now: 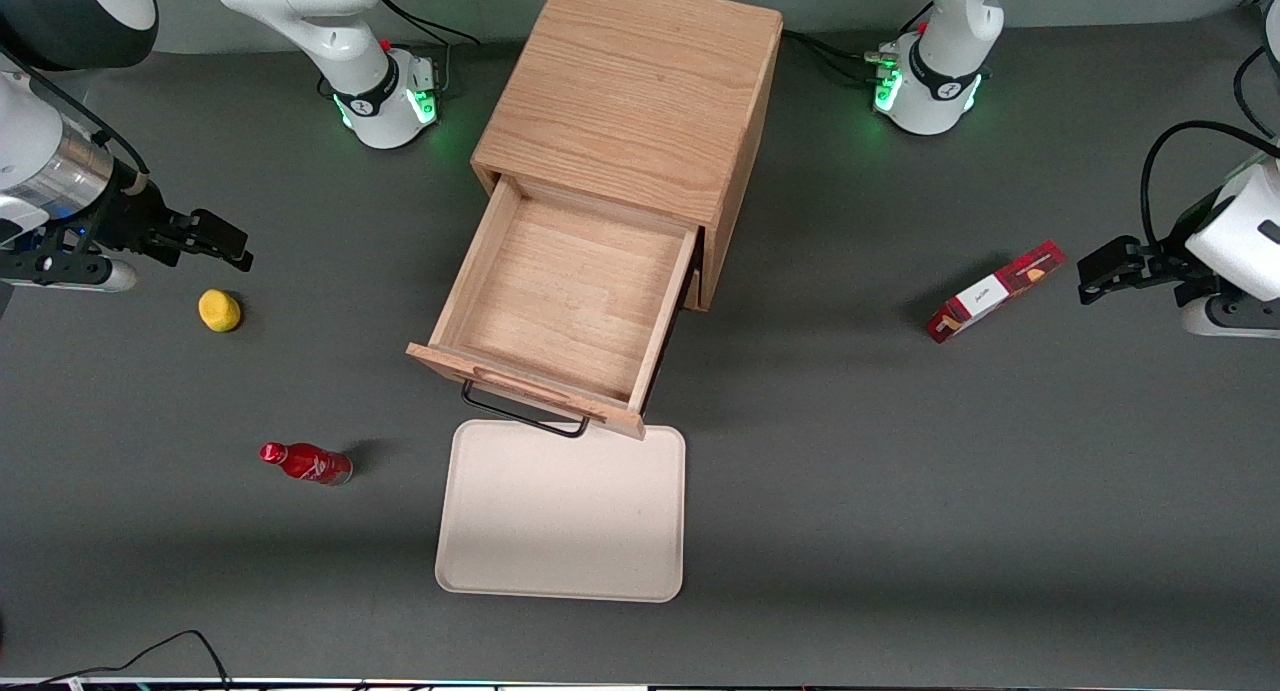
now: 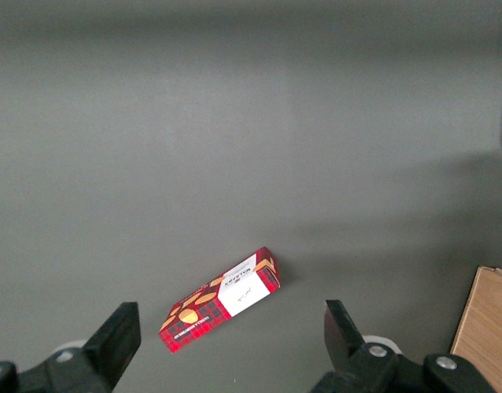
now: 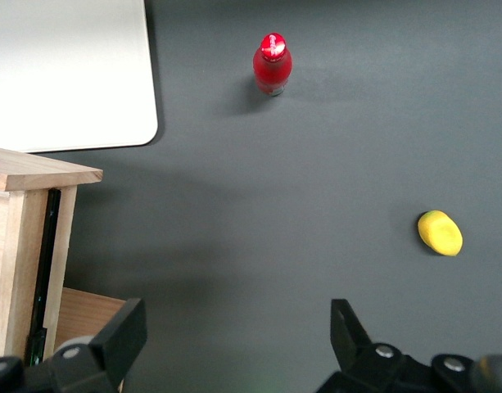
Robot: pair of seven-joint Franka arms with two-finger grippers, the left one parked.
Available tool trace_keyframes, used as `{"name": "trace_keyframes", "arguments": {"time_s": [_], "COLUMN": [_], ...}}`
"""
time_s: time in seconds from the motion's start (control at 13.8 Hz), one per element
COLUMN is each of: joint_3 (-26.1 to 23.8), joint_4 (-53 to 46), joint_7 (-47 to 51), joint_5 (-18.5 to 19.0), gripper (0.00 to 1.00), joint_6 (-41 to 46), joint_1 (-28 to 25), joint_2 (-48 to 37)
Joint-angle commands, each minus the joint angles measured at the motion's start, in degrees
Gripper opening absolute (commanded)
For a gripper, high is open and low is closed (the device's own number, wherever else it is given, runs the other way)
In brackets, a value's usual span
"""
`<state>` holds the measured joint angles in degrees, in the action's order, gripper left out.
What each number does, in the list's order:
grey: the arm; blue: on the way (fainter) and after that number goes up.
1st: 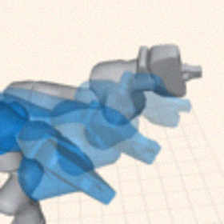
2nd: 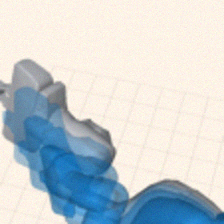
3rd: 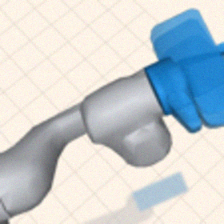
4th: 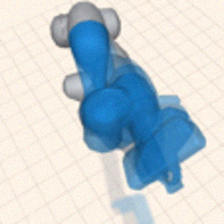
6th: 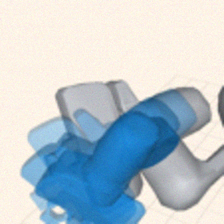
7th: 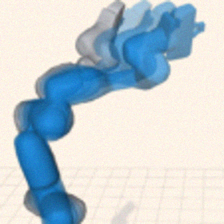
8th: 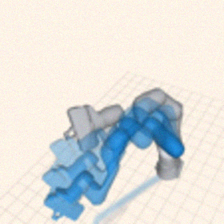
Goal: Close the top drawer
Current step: 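Move the right gripper toward the open drawer's front panel and handle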
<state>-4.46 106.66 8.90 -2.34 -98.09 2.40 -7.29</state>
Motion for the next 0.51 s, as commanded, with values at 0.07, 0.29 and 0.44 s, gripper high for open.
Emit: {"name": "trace_keyframes", "arguments": {"time_s": [0.07,0.29,0.44], "joint_3": [-0.29,-0.29,-1.52], "joint_4": [-0.84,-5.39,-11.88], "joint_7": [1.73,1.82,1.03], "joint_5": [0.67,0.67,1.71], "gripper": [1.0,1.0,1.0], "joint_6": [-0.08,0.09,3.15], "joint_1": [-0.11,-0.29,-0.38], "joint_2": [0.87,3.85,8.14]}}
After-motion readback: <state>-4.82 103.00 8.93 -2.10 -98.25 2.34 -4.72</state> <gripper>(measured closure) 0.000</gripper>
